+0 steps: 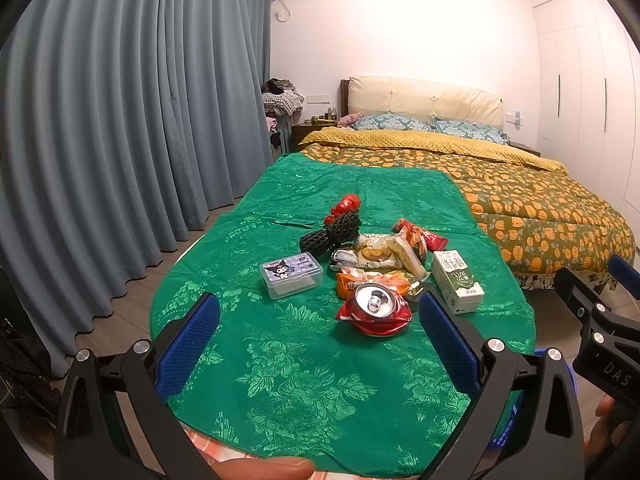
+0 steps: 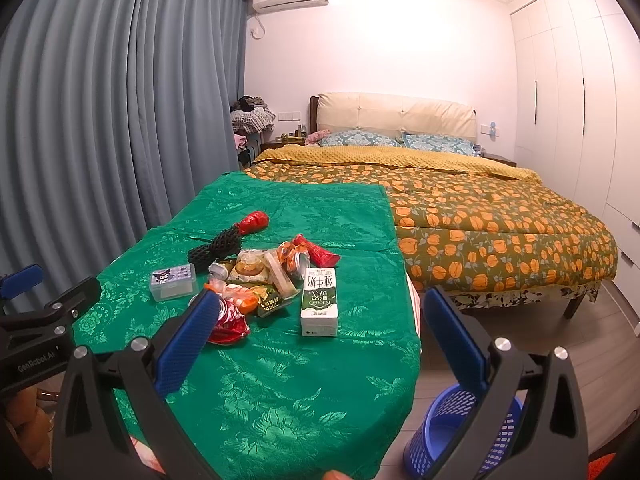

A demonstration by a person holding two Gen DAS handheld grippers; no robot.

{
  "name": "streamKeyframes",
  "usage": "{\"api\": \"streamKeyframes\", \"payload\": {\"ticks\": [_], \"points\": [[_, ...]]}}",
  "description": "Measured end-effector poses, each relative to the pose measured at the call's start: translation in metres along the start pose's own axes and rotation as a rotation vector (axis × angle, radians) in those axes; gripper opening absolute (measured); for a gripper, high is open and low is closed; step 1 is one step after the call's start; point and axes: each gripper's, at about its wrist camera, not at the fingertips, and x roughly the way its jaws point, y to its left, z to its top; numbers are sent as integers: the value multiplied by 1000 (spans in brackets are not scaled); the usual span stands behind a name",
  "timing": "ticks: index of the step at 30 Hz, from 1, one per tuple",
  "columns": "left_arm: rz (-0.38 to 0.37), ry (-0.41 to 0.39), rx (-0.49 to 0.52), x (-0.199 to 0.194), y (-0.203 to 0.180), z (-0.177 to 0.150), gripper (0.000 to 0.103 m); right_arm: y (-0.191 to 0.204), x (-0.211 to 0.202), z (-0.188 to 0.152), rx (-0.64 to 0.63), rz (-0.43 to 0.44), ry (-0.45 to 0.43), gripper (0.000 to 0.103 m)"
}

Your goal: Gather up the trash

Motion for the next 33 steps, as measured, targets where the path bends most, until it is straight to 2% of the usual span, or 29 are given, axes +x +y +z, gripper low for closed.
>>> {"api": "streamKeyframes", "payload": {"ticks": [33], "points": [[1,0,0,7,5,-1,98,0,3,-2,0,0,4,99]]}}
